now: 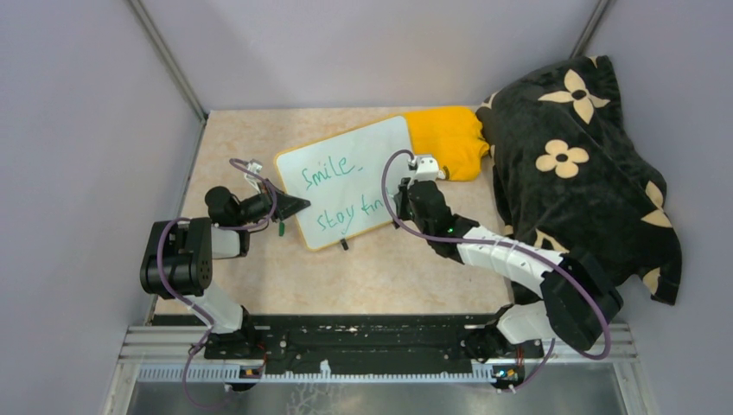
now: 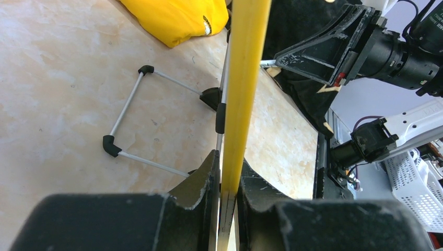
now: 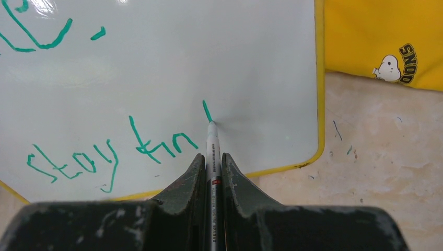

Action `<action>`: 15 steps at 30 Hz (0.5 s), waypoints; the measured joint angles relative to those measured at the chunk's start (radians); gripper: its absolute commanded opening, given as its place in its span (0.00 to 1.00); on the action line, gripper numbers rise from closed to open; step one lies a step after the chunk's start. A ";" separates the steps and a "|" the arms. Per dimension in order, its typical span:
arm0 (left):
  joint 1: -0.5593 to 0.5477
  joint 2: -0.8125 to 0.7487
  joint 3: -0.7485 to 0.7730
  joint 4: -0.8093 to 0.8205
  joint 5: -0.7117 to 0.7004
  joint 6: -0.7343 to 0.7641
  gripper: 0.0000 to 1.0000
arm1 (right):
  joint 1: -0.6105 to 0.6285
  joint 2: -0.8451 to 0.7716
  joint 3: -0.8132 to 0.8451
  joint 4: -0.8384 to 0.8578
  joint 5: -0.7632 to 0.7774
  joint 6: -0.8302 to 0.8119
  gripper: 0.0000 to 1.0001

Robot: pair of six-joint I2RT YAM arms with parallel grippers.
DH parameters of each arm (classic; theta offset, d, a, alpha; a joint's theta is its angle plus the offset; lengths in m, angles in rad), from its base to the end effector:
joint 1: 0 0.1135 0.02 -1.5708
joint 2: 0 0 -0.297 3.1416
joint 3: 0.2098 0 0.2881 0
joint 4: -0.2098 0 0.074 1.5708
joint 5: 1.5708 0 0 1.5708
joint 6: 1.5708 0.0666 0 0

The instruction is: Write a sentence on the whiteboard

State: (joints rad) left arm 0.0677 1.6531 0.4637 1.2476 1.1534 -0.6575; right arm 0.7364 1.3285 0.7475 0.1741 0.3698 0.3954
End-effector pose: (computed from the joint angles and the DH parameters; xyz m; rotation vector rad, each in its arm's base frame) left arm 0.3092 -0.0401 0.1762 0.4079 1.6593 -1.3089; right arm 0.2697 0.2120 0.2435 -0.0945 1.9657 0.3807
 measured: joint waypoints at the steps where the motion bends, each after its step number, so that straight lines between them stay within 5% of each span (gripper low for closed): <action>1: 0.000 0.000 0.000 0.000 0.000 0.000 0.20 | 0.000 0.000 -0.003 -0.002 0.000 0.002 0.00; 15: -0.001 0.000 0.000 0.000 0.000 0.000 0.20 | 0.000 -0.019 -0.062 -0.003 -0.002 0.018 0.00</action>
State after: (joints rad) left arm 0.0669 1.6531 0.4637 1.2476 1.1530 -0.6575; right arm 0.7361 1.3090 0.6857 0.1711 0.3679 0.4133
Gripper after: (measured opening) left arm 0.201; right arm 0.118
